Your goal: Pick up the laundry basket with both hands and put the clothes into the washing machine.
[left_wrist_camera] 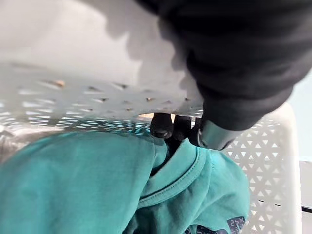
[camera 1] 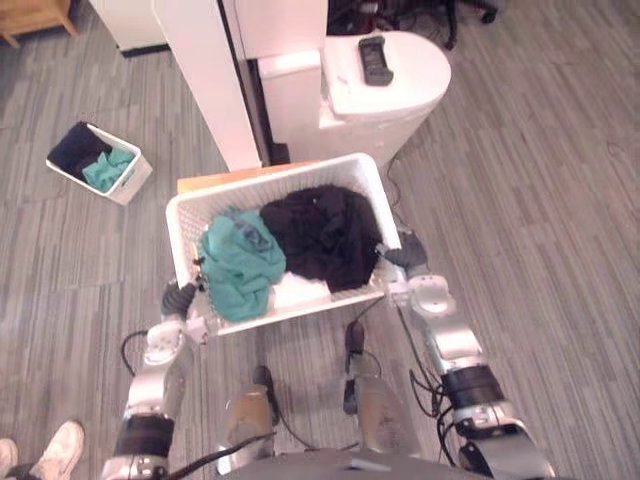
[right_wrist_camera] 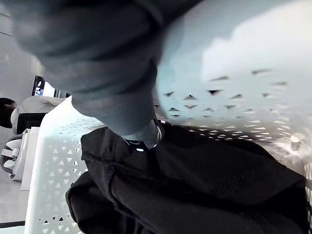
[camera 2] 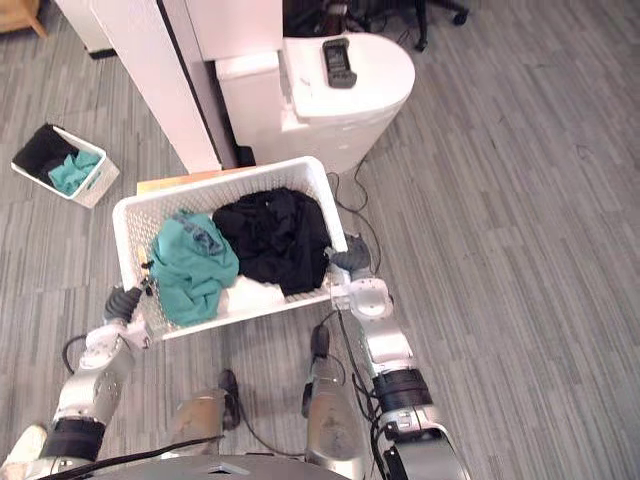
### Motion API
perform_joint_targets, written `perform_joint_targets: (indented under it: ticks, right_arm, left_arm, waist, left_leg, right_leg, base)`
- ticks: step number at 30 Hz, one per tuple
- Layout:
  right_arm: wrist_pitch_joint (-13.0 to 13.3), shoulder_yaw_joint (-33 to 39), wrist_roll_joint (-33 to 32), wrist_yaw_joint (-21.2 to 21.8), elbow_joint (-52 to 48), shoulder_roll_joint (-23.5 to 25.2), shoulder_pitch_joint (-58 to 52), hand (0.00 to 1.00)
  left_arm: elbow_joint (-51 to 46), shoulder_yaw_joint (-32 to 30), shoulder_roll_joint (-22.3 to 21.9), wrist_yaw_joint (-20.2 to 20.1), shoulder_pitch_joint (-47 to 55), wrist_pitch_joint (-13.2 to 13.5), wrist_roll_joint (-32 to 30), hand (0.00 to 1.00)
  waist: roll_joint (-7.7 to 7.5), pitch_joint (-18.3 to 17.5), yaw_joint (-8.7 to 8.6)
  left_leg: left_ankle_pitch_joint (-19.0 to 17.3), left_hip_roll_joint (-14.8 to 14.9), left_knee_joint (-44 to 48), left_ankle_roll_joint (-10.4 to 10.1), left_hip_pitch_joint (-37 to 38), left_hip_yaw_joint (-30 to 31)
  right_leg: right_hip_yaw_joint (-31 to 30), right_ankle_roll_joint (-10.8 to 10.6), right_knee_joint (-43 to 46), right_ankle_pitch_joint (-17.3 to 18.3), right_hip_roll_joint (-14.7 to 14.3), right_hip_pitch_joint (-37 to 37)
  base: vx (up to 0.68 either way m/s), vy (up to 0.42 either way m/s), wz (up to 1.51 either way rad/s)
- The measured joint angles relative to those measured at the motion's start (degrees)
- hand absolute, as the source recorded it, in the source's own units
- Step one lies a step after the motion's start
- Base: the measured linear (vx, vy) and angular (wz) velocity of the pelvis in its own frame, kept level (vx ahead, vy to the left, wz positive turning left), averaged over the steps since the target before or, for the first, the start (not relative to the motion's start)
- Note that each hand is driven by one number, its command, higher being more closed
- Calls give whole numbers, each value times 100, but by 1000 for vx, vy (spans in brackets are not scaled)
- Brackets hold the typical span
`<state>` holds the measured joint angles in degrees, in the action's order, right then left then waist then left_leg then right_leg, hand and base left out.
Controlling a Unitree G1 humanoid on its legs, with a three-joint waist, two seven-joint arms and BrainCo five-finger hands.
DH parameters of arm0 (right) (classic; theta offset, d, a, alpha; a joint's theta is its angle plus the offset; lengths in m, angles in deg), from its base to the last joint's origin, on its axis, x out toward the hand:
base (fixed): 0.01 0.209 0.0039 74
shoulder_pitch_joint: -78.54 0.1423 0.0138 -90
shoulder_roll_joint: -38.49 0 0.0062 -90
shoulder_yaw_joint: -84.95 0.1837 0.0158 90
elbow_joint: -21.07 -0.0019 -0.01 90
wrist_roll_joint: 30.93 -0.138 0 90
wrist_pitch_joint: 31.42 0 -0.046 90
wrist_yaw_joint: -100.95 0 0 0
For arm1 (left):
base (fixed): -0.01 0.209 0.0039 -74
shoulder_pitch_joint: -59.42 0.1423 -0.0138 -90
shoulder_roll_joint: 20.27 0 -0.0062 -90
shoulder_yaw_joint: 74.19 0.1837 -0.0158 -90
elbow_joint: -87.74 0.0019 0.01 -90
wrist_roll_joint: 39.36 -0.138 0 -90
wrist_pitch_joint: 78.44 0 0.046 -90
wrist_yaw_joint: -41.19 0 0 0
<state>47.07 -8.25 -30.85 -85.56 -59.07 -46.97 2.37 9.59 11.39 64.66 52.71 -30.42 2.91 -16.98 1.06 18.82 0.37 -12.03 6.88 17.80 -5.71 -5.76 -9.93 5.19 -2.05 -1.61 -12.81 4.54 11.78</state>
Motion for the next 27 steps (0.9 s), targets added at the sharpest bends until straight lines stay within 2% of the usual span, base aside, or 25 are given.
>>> perform_joint_targets:
  ticks: [2, 6, 13, 15, 17, 19, 20, 22, 23, 25, 27]
  right_arm:
    - [0, 117, 7, 32, 0, 31, -150, 100]
    - [1, 315, 10, 102, 2, 96, -295, 100]
    - [6, 668, 8, 270, 1, 138, -819, 100]
    - [5, 707, 3, 272, 2, 145, -920, 100]
    - [4, 711, -4, 268, 2, 187, -948, 100]
    - [4, 716, -25, 263, 7, 247, -974, 100]
    - [10, 748, -31, 265, 8, 296, -969, 100]
    - [6, 832, -64, 263, 7, 316, -1006, 100]
    - [9, 901, -92, 255, 4, 351, -1028, 100]
    - [8, 1016, -92, 236, 1, 443, -1048, 100]
    - [9, 1061, -92, 235, -2, 446, -1131, 100]
  left_arm:
    - [1, 4, -109, -88, 130, -23, -4, 100]
    - [8, 9, -236, -192, 211, -35, -26, 100]
    - [101, 111, -671, -251, 629, -36, -289, 100]
    - [249, 134, -699, -305, 627, -37, -305, 100]
    - [333, 135, -689, -309, 646, -40, -306, 100]
    - [372, 135, -646, -315, 654, -40, -304, 100]
    - [367, 131, -645, -313, 678, -39, -297, 100]
    - [369, 180, -668, -303, 679, -41, -296, 100]
    - [361, 217, -638, -305, 644, -41, -296, 100]
    - [371, 227, -632, -308, 607, -42, -306, 100]
    - [371, 270, -641, -311, 607, -78, -312, 100]
  waist:
    - [2, -146, -36]
    - [34, -220, -94]
    - [332, -545, -117]
    - [363, -549, -191]
    - [379, -546, -189]
    - [336, -579, -229]
    - [354, -620, -202]
    - [577, -754, -199]
    - [588, -822, -342]
    - [452, -842, -387]
    - [385, -862, -430]
  left_leg:
    - [-5, 0, 1, 5, 11, -1]
    - [-63, 15, -4, 31, 138, 28]
    - [-210, 119, 170, 53, 398, 128]
    - [-276, 154, 329, 65, 376, 240]
    - [-343, 222, 432, 105, 384, 293]
    - [-169, 153, 39, -3, 571, 389]
    - [-264, 139, 634, -38, 448, 509]
    - [-480, 314, 946, -93, 244, 728]
    - [-599, 322, 524, -172, 317, 821]
    - [-497, 210, 408, -184, 358, 799]
    - [-468, 159, 376, -164, 383, 699]
  right_leg:
    - [-4, -1, -16, -1, 0, -10]
    - [11, 7, -106, 6, -17, -213]
    - [78, -20, -34, 159, -99, -572]
    - [174, -52, 280, 325, -84, -551]
    - [171, -32, 755, 597, -90, -407]
    - [85, 69, 956, 779, -74, -325]
    - [85, 68, 997, 797, -26, -242]
    - [121, 85, 1104, 810, -221, -129]
    - [188, 22, 1103, 762, -237, -53]
    - [152, 8, 1092, 706, -146, 10]
    - [105, -60, 1020, 641, -87, -10]
  base:
    - [0, 0, 0]
    - [0, 0, 0]
    - [5, 11, 4]
    - [-40, 29, 24]
    - [-57, 5, 17]
    - [12, -46, 23]
    - [29, -30, 0]
    - [3, -26, -8]
    - [1, -34, 13]
    - [-21, 3, 0]
    - [-87, 22, -13]
